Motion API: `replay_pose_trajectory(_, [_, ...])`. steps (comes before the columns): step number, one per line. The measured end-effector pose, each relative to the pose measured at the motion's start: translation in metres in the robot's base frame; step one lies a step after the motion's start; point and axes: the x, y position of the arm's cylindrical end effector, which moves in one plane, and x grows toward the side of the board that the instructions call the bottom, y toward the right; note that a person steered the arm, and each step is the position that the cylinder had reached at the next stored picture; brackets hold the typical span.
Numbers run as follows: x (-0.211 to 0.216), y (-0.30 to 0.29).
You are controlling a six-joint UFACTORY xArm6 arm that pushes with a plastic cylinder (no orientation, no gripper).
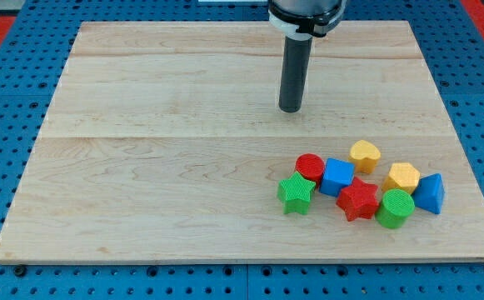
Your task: Move the yellow blocks to the center of the board
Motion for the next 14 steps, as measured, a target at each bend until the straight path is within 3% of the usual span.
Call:
replay_pose_trajectory(1, [0.012, 0.008])
replay_pose_trajectory(3, [-0.012, 0.174])
replay_pose_trajectory(4, [0.058, 0.264])
replay_pose_trajectory(5, [0.113, 0.280])
replay_pose_trajectory(6, [0.167, 0.204])
replay_pose_trajectory(7, [0.166, 0.115])
replay_pose_trajectory(8, [0.119, 0.099])
replay_pose_trajectory(9, [0.096, 0.122])
replay_pose_trajectory(10, [0.092, 0.080])
replay_pose_trajectory(12, [0.033, -0.010])
replay_pose_trajectory(13, [0.002, -0.019])
replay_pose_trajectory(14, [-0.016, 0.062])
